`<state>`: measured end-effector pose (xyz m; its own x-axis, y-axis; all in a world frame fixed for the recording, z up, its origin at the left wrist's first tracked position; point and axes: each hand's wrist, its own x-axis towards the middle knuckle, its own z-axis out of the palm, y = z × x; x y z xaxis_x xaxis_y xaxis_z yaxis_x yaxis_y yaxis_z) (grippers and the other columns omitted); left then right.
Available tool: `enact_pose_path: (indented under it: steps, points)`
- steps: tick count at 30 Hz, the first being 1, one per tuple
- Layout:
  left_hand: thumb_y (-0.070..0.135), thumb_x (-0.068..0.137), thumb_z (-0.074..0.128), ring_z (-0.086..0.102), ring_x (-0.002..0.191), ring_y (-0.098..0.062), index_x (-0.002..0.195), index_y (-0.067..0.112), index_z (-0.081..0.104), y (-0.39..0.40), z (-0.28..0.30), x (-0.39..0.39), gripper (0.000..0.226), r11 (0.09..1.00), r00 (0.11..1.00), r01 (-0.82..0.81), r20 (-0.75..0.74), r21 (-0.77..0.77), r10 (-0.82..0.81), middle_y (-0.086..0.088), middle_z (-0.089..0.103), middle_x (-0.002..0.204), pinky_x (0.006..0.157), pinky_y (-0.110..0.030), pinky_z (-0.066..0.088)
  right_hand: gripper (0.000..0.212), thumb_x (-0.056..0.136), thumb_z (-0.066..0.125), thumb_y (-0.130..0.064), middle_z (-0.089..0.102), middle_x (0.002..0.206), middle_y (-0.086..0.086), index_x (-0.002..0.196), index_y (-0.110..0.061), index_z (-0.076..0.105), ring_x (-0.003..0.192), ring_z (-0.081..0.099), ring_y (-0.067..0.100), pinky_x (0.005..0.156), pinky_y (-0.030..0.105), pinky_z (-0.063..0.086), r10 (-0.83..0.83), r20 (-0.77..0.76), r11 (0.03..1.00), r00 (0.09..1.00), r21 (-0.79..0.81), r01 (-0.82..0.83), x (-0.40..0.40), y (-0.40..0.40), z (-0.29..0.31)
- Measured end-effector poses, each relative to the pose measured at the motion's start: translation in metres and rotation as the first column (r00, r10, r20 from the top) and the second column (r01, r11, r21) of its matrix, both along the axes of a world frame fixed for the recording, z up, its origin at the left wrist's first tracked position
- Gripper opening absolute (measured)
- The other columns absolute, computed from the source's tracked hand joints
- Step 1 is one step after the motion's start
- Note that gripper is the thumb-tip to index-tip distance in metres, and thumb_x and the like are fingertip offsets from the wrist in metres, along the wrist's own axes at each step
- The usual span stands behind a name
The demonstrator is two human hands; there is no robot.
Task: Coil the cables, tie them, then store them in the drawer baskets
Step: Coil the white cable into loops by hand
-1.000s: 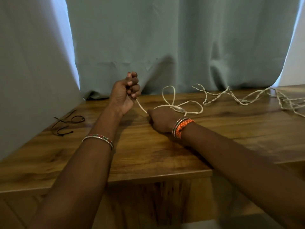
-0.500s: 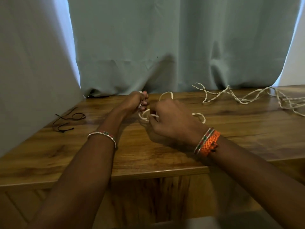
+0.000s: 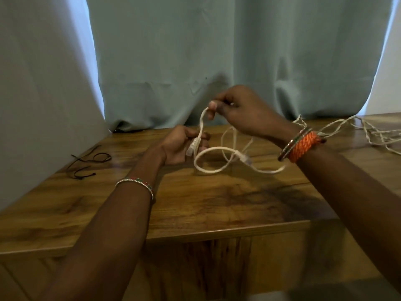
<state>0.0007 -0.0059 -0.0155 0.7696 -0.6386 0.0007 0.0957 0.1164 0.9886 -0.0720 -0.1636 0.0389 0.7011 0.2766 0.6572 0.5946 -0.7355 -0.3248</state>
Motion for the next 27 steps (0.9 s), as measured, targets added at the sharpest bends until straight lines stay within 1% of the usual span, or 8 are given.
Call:
enact_pose_path:
  steps: [3, 7, 10, 12, 16, 21, 23, 27]
  points:
    - [0.024, 0.099, 0.027, 0.05, 0.039, -0.009, 0.072, 0.008, 0.052, -0.004, 0.007, -0.008, 0.039, 0.995, 0.997, 0.041, -0.054, -0.093, -0.047, -0.001, 0.05, 0.051, 0.042, -0.02, 0.045, 0.025, 0.095, 0.053, -0.032, 0.049, 0.054, -0.008, 0.079, -0.023, 0.07, 0.051, 0.043, 0.007, 0.056, 0.029, 0.032, -0.106, 0.098, 0.994, 0.989, -0.015, 0.108, 0.02, -0.018, 0.01]
    - [0.03, 0.095, 0.03, 0.049, 0.037, -0.008, 0.06, 0.008, 0.065, -0.007, 0.017, -0.018, 0.054, 0.973, 0.984, 0.159, -0.052, -0.166, -0.169, -0.001, 0.05, 0.05, 0.038, -0.017, 0.044, 0.025, 0.095, 0.051, -0.035, 0.053, 0.062, -0.01, 0.082, -0.024, 0.069, 0.058, 0.045, 0.008, 0.057, 0.028, 0.03, -0.189, 0.212, 0.976, 0.959, -0.07, 0.208, 0.04, -0.031, 0.009]
    - [0.035, 0.09, 0.032, 0.044, 0.037, -0.009, 0.066, 0.013, 0.065, -0.008, 0.02, -0.023, 0.047, 0.952, 0.962, 0.272, 0.019, -0.14, -0.272, 0.002, 0.049, 0.046, 0.043, -0.02, 0.044, 0.022, 0.094, 0.048, -0.032, 0.064, 0.081, -0.004, 0.084, -0.023, 0.066, 0.071, 0.056, 0.018, 0.059, 0.034, 0.04, -0.234, 0.39, 0.944, 0.891, -0.13, 0.304, 0.05, -0.03, 0.003]
    - [0.034, 0.089, 0.032, 0.043, 0.038, -0.009, 0.068, 0.014, 0.065, -0.009, 0.02, -0.023, 0.044, 0.938, 0.95, 0.313, 0.04, -0.146, -0.31, 0.003, 0.048, 0.046, 0.046, -0.021, 0.043, 0.023, 0.093, 0.045, -0.03, 0.065, 0.081, 0.0, 0.085, -0.021, 0.065, 0.069, 0.06, 0.023, 0.054, 0.037, 0.045, -0.211, 0.504, 0.929, 0.837, -0.163, 0.333, 0.054, -0.029, 0.0]
    - [0.023, 0.091, 0.044, 0.057, 0.054, -0.01, 0.086, 0.007, 0.069, -0.005, 0.022, -0.024, 0.03, 0.855, 0.878, 0.477, 0.068, -0.204, -0.473, -0.002, 0.061, 0.062, 0.059, -0.025, 0.052, 0.012, 0.086, 0.05, -0.01, 0.063, 0.077, 0.004, 0.088, -0.014, 0.061, 0.057, 0.057, 0.024, 0.04, 0.027, 0.032, -0.121, 0.686, 0.882, 0.718, -0.258, 0.395, 0.062, -0.03, -0.007]
    - [0.011, 0.091, 0.037, 0.06, 0.06, -0.006, 0.093, 0.005, 0.069, -0.006, 0.022, -0.025, 0.032, 0.846, 0.876, 0.482, 0.167, -0.228, -0.453, 0.001, 0.063, 0.072, 0.063, -0.023, 0.054, 0.024, 0.082, 0.037, -0.007, 0.063, 0.076, 0.009, 0.088, -0.006, 0.059, 0.054, 0.056, 0.027, 0.04, 0.024, 0.026, -0.052, 0.675, 0.871, 0.736, -0.33, 0.365, 0.074, -0.039, -0.015]
    - [0.007, 0.089, 0.047, 0.056, 0.058, -0.005, 0.096, 0.005, 0.065, -0.007, 0.023, -0.028, 0.02, 0.814, 0.848, 0.53, 0.182, -0.239, -0.498, 0.003, 0.058, 0.069, 0.061, -0.022, 0.052, 0.016, 0.079, 0.049, 0.002, 0.063, 0.076, 0.01, 0.089, -0.006, 0.058, 0.054, 0.057, 0.028, 0.04, 0.025, 0.029, -0.053, 0.655, 0.871, 0.754, -0.339, 0.356, 0.08, -0.039, -0.017]
    - [0.01, 0.082, 0.061, 0.046, 0.051, -0.004, 0.089, 0.009, 0.064, -0.009, 0.027, -0.028, 0.008, 0.787, 0.832, 0.555, 0.178, -0.27, -0.525, 0.007, 0.051, 0.06, 0.053, -0.019, 0.044, 0.036, 0.072, 0.062, 0.006, 0.063, 0.081, 0.009, 0.096, -0.015, 0.046, 0.054, 0.057, 0.029, 0.041, 0.026, 0.03, -0.098, 0.607, 0.897, 0.789, -0.29, 0.334, 0.09, -0.033, -0.021]
